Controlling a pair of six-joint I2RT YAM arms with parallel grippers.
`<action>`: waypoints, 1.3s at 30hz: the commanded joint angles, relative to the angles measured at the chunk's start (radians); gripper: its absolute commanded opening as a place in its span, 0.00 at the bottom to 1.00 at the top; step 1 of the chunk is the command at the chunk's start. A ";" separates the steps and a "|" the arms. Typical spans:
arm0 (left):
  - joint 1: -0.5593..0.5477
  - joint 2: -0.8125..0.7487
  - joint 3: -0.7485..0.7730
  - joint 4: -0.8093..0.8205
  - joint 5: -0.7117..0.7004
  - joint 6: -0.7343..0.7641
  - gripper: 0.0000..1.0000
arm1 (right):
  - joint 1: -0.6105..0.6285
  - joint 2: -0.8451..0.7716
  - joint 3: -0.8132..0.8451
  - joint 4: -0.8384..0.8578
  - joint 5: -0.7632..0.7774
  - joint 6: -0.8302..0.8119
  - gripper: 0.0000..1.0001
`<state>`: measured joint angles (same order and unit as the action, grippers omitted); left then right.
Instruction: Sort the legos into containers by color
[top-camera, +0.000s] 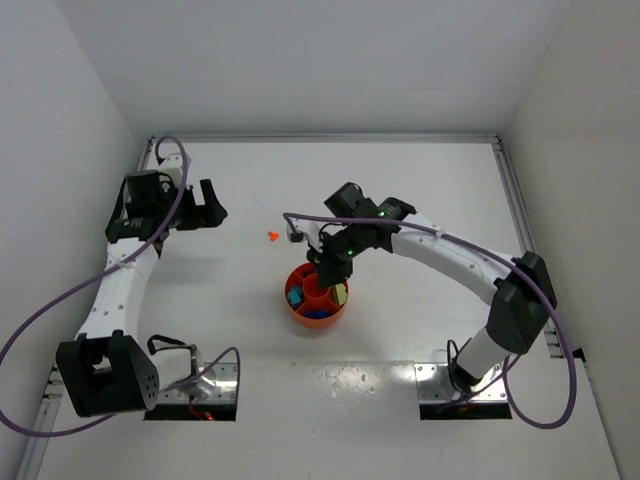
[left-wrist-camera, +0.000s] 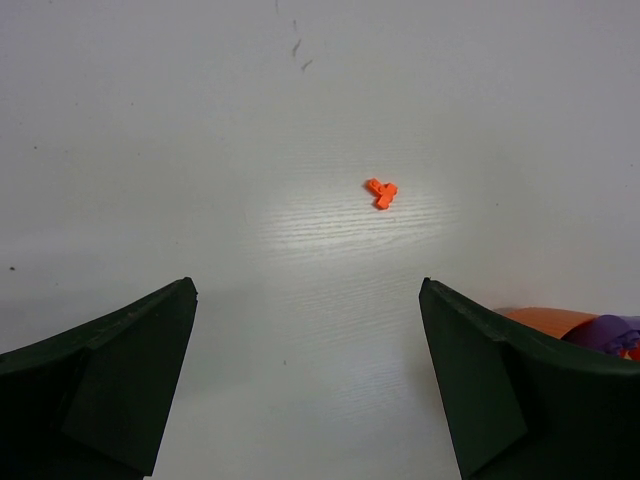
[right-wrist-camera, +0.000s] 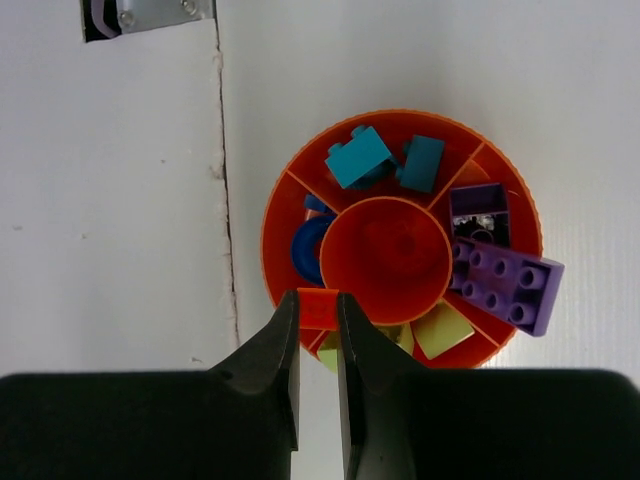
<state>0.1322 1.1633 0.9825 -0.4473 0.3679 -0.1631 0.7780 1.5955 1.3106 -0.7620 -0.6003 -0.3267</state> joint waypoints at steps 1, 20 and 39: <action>-0.006 -0.010 0.005 0.018 -0.001 0.011 1.00 | 0.024 0.032 0.044 0.010 0.022 -0.017 0.00; -0.006 -0.010 0.015 0.009 -0.020 0.020 1.00 | 0.024 0.139 0.117 0.001 0.086 0.002 0.01; -0.006 0.009 0.004 -0.001 0.132 0.098 1.00 | 0.024 0.110 0.144 -0.005 0.100 0.031 0.43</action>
<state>0.1322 1.1637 0.9821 -0.4564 0.3889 -0.1268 0.7994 1.7588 1.4048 -0.7696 -0.4931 -0.3099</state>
